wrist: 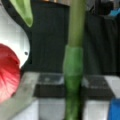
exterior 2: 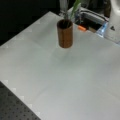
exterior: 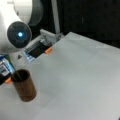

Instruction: Flower insertion into a vase

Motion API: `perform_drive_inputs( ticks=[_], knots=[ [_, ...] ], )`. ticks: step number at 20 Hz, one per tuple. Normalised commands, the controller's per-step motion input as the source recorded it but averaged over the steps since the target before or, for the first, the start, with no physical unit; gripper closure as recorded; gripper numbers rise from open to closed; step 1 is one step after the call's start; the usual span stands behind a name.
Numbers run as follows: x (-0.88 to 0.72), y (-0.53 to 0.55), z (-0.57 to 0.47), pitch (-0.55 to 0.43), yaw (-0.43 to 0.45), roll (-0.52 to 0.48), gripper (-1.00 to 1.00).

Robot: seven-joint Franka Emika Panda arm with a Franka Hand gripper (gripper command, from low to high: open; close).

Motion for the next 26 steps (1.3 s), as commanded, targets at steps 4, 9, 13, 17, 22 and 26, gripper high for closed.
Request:
perform_drive_inputs(
  ticks=[4,9,13,17,22,26],
  knots=[
    [-0.02,-0.07,0.07,-0.199,0.01,0.039,1.0],
    [0.01,0.0,-0.06,-0.311,-0.027,0.058,1.0],
    [0.01,0.12,-0.22,-0.26,-0.052,0.043,1.0],
    [0.01,0.17,-0.26,-0.188,-0.056,0.019,1.0],
    [0.01,0.16,-0.16,-0.142,-0.076,0.003,1.0],
    [0.03,0.15,-0.16,-0.14,-0.085,-0.012,1.0]
  ],
)
